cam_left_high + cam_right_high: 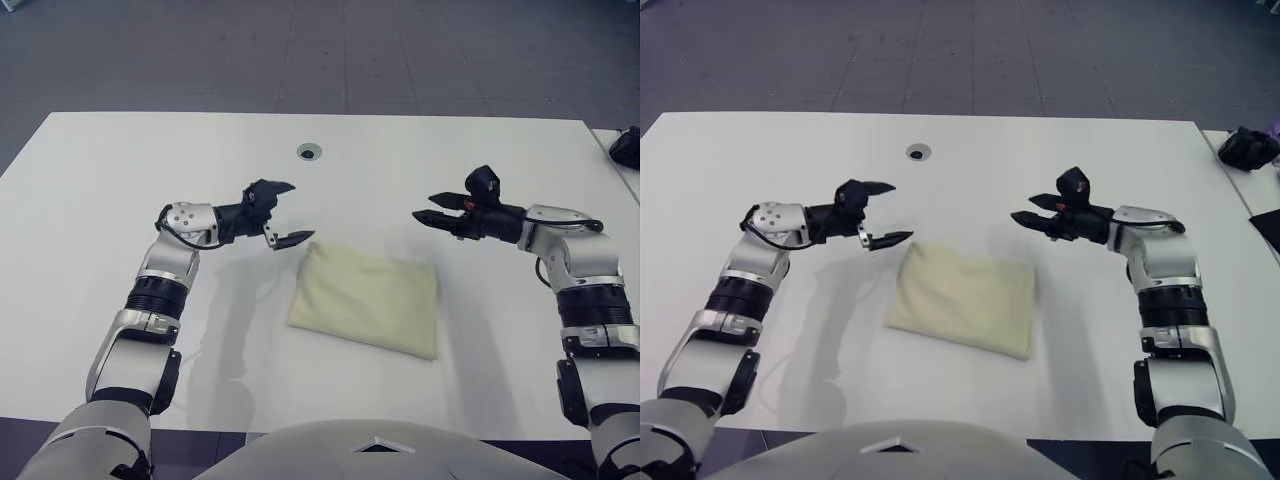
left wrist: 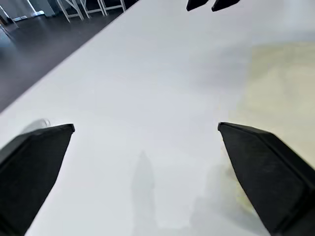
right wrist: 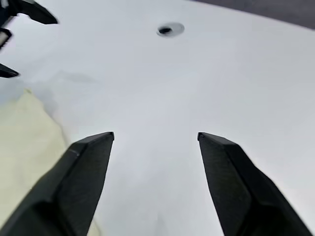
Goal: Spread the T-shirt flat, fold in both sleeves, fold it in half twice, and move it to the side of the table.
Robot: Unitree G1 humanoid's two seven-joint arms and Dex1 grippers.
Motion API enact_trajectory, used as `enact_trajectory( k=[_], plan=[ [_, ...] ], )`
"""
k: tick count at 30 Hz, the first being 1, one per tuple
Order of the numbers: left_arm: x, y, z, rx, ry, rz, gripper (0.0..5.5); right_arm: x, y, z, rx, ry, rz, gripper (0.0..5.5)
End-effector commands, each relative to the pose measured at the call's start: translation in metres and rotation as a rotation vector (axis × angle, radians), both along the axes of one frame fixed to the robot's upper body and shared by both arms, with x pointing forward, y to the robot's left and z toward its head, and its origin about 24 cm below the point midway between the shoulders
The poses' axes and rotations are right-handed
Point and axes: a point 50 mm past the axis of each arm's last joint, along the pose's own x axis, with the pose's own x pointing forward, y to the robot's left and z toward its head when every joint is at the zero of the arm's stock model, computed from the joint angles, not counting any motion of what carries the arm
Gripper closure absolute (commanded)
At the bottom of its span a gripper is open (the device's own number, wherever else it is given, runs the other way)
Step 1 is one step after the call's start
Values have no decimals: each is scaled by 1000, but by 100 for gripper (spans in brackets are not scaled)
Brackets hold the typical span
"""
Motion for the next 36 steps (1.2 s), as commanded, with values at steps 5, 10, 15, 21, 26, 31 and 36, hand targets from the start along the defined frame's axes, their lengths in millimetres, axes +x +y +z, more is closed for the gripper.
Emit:
enact_trajectory(
  k=[5,10,15,21,26,31,36],
  plan=[
    [-23,-31,-27,122,1,-111,117,-42,15,-31,-11,135,35,363],
    [-30,-13,-47,299,-48,-88,204,-55,8,-62,-117,217,22,446],
    [-29,-17,-52,283,-88,-86,256,-56,3,-77,-188,177,-2,531],
    [-18,-21,-37,172,-77,-25,168,-40,13,-33,-38,36,-5,550],
    [-3,-14,-14,86,-83,47,76,-37,37,3,87,-14,75,550],
    [-3,-9,-5,69,-96,58,10,-33,43,-12,14,28,58,464],
    [-8,-3,4,37,-128,81,10,-25,21,-25,-47,53,-49,380]
  ],
)
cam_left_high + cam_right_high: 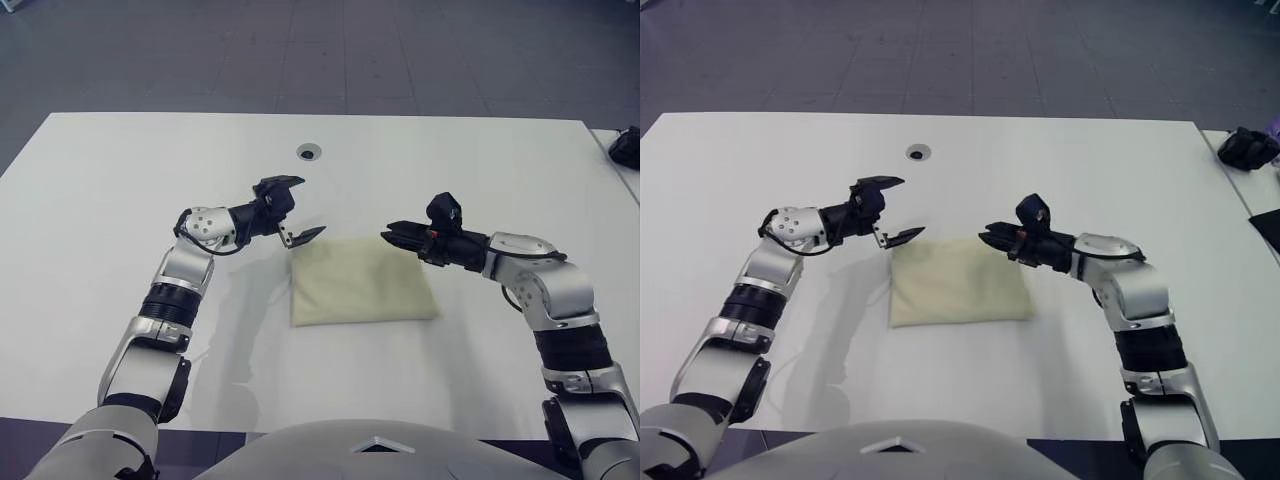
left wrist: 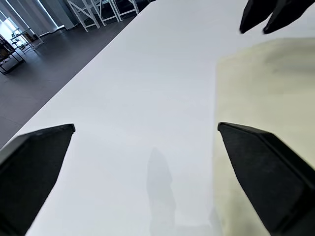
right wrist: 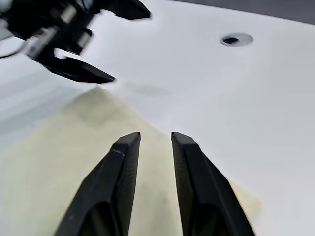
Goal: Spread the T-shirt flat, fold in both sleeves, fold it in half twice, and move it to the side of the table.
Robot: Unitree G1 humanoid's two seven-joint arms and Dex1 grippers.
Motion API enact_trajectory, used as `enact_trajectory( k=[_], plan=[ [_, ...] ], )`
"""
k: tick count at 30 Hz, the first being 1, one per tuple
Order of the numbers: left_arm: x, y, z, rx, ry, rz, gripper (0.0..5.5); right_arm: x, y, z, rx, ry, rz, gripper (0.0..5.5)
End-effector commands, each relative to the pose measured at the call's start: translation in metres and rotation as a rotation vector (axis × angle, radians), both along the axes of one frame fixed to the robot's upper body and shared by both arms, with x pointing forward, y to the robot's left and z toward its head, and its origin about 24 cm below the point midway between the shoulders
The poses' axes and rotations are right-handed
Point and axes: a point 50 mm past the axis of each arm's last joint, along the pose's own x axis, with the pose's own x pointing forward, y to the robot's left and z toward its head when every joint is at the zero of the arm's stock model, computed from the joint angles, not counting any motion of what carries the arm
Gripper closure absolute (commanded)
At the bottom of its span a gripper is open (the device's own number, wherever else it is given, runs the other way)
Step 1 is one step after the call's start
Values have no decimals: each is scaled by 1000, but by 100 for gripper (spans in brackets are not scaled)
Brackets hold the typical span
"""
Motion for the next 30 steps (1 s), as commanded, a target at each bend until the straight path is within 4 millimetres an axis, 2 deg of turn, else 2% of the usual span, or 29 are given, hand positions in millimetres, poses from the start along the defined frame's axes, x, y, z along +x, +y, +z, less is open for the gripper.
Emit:
enact_trajectory(
  k=[1,3,5,7,9,12,15,17,20,23,25,27,30],
  plan=[
    [-2,12,18,-55,-61,61,10,2,-8,2,-2,-8,-6,368],
    [-1,20,39,-155,-153,141,10,-4,2,7,59,-24,60,332],
    [2,33,68,-316,-259,288,10,-12,16,15,122,-39,143,301],
    [0,47,90,-421,-336,408,10,-20,28,19,152,-25,216,331],
    [-7,61,102,-475,-381,506,10,-26,38,15,157,36,272,368],
    [-18,66,104,-488,-378,557,10,-29,47,-7,118,192,277,427],
    [-22,61,93,-471,-324,557,10,-23,47,-38,85,375,205,473],
    [-23,58,87,-468,-295,560,10,-13,42,-52,64,457,118,448],
    [-22,53,80,-455,-273,551,10,15,15,-67,-27,492,-201,413],
    [-22,52,75,-446,-258,555,10,39,-39,-65,-1,416,-664,375],
    [-22,52,69,-432,-245,574,10,40,-81,-63,-20,372,-963,349],
    [-23,49,63,-428,-229,581,10,33,-110,-63,-25,364,-1174,320],
    [-27,47,58,-435,-213,594,10,27,-124,-62,12,374,-1385,277]
  ],
)
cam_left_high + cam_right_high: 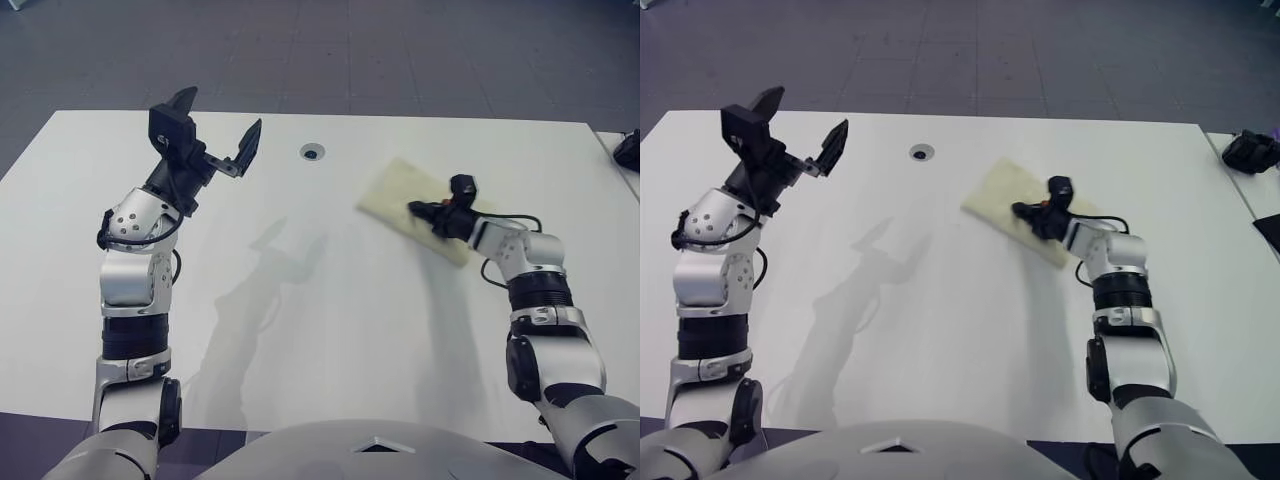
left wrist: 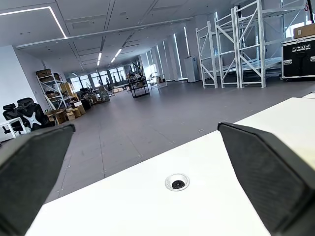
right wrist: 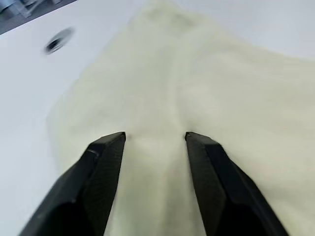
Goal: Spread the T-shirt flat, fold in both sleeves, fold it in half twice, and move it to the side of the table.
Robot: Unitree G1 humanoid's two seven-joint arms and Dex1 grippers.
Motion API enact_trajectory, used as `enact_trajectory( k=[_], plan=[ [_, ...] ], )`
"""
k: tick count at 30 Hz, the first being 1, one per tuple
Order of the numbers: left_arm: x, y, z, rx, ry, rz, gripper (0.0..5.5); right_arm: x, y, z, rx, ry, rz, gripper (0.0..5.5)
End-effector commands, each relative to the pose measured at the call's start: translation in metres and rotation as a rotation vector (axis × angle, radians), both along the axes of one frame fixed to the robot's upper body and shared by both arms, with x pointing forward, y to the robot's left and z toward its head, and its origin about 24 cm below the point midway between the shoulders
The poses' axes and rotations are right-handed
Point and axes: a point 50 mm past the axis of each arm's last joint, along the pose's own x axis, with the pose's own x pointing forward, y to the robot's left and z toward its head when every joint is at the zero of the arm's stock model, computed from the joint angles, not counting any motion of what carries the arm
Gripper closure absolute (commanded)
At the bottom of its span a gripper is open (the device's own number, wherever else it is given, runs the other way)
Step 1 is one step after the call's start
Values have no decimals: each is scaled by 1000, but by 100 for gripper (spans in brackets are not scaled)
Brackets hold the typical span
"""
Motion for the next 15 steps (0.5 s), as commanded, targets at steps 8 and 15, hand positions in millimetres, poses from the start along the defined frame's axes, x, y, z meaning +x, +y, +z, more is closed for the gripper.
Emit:
enact_trajectory(
  k=[8,15],
  plan=[
    [-8,-7,-27,6,88,27,10,-30,-45,-12,52,136,-796,151],
    [-13,-15,-25,-2,51,-2,10,-30,11,73,-457,-413,-305,29]
  ],
)
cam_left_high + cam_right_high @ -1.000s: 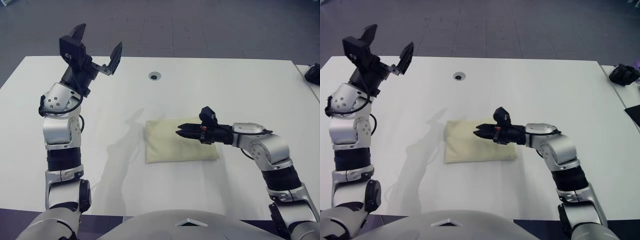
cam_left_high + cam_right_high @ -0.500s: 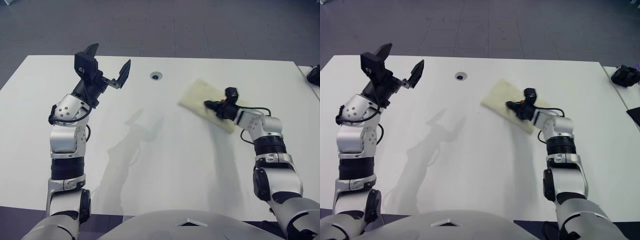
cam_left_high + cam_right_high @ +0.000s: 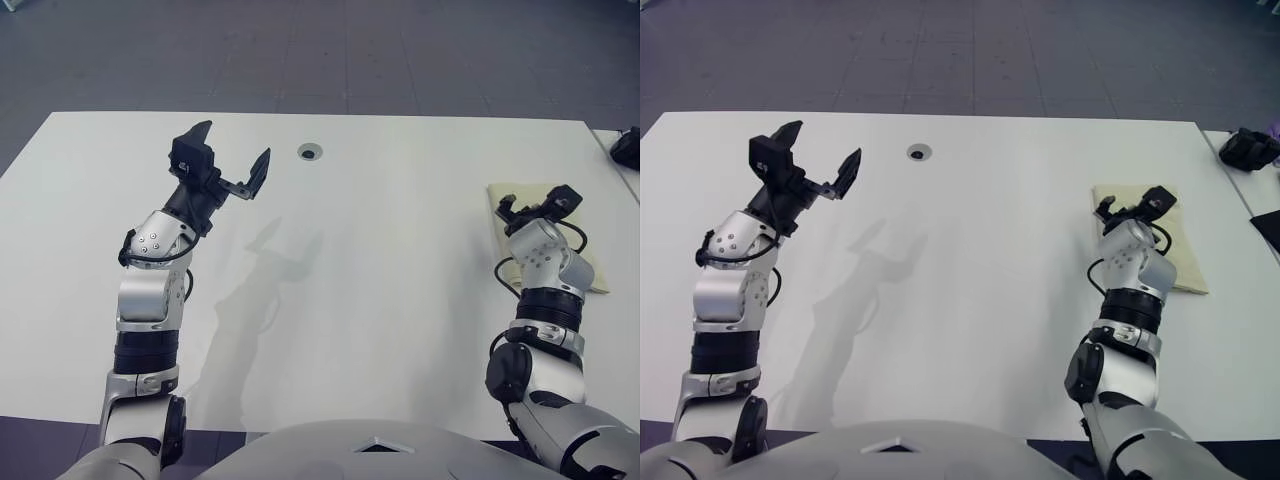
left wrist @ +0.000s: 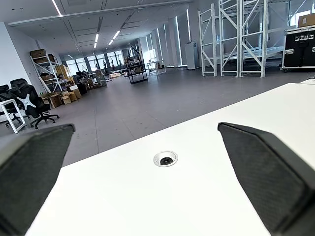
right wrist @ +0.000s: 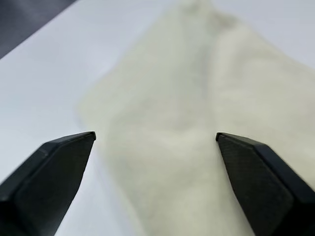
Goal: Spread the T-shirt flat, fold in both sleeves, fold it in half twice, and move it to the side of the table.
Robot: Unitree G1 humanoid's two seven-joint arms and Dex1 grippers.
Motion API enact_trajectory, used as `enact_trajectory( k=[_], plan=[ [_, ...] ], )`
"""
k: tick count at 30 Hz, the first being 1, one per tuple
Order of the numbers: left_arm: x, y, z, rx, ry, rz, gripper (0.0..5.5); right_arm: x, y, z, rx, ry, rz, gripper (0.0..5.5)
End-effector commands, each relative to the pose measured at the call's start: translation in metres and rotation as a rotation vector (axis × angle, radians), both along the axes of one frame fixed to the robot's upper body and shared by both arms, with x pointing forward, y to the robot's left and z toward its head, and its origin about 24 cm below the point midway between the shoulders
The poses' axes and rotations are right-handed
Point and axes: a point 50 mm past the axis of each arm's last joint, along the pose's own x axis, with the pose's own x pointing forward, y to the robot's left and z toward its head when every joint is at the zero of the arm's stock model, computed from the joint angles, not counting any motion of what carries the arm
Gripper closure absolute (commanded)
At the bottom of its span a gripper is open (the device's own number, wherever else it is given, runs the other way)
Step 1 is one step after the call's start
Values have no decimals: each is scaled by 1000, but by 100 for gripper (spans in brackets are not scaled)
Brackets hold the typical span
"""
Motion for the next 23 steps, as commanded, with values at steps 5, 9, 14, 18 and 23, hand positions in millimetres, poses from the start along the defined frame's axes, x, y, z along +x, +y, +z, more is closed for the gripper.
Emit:
enact_trajectory(
  k=[5,9,14,18,23],
  plan=[
    [-19,-25,-2,-40,-71,21,10,-42,101,4,-646,-187,721,12],
    [-25,-35,-5,-64,-103,130,10,-51,110,2,-679,-262,736,12],
    [-26,-33,-13,-46,-109,282,10,-53,110,2,-633,-290,664,12],
    [-26,-38,-15,-45,-116,287,10,-52,108,2,-629,-280,655,12],
    [-25,-42,-19,-32,-118,284,10,-51,93,3,-661,-246,606,12]
  ],
)
